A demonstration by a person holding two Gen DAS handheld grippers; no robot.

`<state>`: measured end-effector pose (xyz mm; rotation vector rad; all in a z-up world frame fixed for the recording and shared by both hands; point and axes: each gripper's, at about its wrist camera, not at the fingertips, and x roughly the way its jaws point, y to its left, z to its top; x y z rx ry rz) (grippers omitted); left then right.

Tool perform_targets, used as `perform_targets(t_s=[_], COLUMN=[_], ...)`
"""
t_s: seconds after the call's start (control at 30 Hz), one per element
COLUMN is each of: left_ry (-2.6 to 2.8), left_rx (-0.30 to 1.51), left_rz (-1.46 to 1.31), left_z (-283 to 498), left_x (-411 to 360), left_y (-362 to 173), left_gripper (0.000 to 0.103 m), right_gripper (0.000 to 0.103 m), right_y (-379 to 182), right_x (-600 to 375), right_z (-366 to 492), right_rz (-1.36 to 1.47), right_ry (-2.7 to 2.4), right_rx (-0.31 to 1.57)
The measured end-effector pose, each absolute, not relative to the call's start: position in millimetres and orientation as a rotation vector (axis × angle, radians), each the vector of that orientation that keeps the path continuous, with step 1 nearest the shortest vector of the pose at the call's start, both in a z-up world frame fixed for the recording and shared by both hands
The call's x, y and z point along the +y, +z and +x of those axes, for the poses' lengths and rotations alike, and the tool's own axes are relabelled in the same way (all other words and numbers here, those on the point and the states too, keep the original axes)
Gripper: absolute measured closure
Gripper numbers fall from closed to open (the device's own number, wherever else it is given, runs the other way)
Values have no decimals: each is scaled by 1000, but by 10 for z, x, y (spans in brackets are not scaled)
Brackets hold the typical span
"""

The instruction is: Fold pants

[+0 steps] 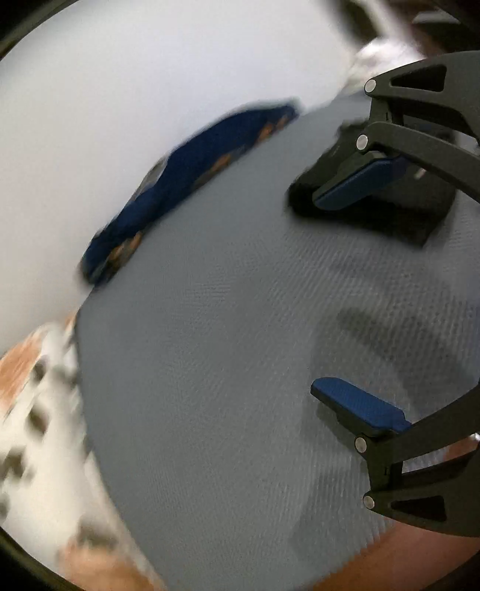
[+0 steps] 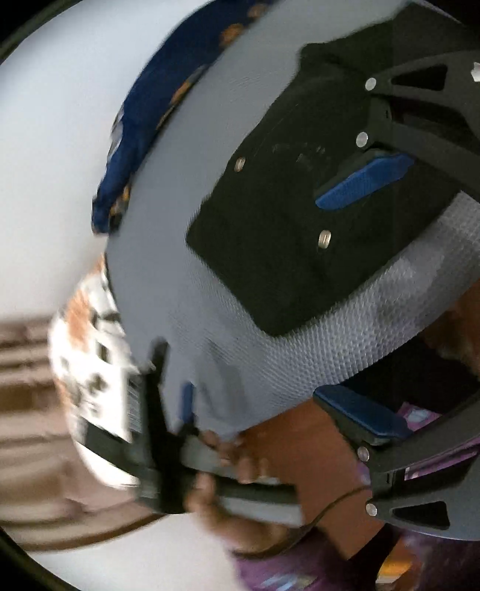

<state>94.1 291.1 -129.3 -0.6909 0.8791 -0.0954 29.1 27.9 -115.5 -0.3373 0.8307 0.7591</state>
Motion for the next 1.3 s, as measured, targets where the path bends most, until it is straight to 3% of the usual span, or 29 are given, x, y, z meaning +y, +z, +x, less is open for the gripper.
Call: perform_targets(t_s=[0.2,0.4,0.6,0.63,0.67,0.7,0.73,0.77,1.03,1.3], left_ry=[-515,-736,-897,-907,-916,-899,-862,-845,-819,-824], left_rx=[1048,1127,1187,1184,1179,1178,1166,1134,1008,989], left_rz=[-544,-535,-453,-441,-435,-425,-415,-452,-584,-527], left_z=[1299,1772,1981,1998,1994,1992,2004,1982,1743,1603], left_x=[2381,2174,1919,1853,1794,1769,1767,1834,1813,1312], left_y=[-1423,-1705,-1757,-1735,-1741,-1733,-1724,-1744,-1382,-694], left_gripper=[11,8,7,9,29,56,69,74,82,84], right_gripper=[7,7,7,7,6,6,6,6,7,6], right_y=[-1222,-1209,-1201,-1208,-1226,-1250,-1255,-1263,-1283,-931], right_x=[-503,-1197,-1223,-1201,-1162,-1095,-1052,-1007,-932,-1180], right_z=[357,200,281,292,326,380,413,430,438,182], right_rz=[18,113,195,209,224,234,236,232,196,141], right_ry=[751,616,607,613,623,633,636,641,678,660], right_rx=[963,997,1010,1013,1021,1030,1037,1043,1036,802])
